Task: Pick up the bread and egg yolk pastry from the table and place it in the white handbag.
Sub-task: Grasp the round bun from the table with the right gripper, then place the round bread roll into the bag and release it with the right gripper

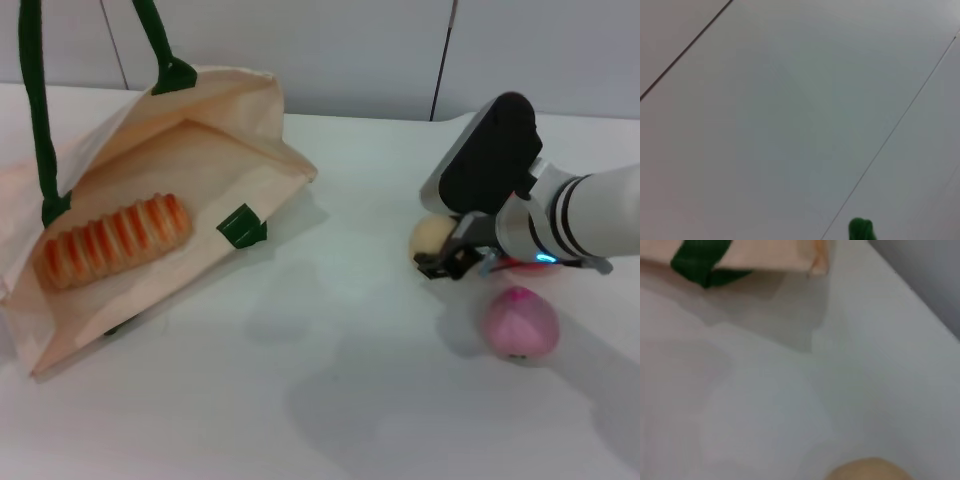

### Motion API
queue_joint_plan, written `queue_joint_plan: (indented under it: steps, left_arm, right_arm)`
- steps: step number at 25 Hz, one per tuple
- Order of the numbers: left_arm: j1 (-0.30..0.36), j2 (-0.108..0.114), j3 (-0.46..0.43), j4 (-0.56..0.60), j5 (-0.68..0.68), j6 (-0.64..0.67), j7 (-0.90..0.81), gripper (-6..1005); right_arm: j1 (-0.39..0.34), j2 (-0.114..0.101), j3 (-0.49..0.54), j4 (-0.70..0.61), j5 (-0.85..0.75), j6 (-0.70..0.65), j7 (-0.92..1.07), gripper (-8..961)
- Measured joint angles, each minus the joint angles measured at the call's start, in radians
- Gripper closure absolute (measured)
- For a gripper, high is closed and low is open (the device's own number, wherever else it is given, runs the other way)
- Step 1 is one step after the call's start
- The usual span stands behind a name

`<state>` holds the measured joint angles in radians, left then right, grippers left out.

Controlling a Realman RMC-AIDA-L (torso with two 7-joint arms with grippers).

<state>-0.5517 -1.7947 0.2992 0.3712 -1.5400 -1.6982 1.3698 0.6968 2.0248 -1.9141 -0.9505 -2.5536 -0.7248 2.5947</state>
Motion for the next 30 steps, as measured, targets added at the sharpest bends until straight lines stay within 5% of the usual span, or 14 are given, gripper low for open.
queue_joint_plan:
  steps: [11, 20, 30]
  left_arm:
    - [0.001, 0.0, 0.0, 0.0, 0.0, -0.006, -0.003, 871]
    - [-0.038, 0.001, 0.003, -0.008, 0.043, -0.031, -0.011, 871]
    - [-0.126, -0.014, 0.028, -0.041, 0.08, -0.123, -0.022, 871]
  right_arm:
    - [-0.08, -0.002, 0.045, -0.18, -0.016, -0.022, -0.015, 286]
    - [-0.172, 0.003, 0.008, -0.451, 0.001, -0.051, -0.086, 291]
    - [-0.041, 0.005, -0.17, -0.452, 0.047, 0.015, -0.085, 296]
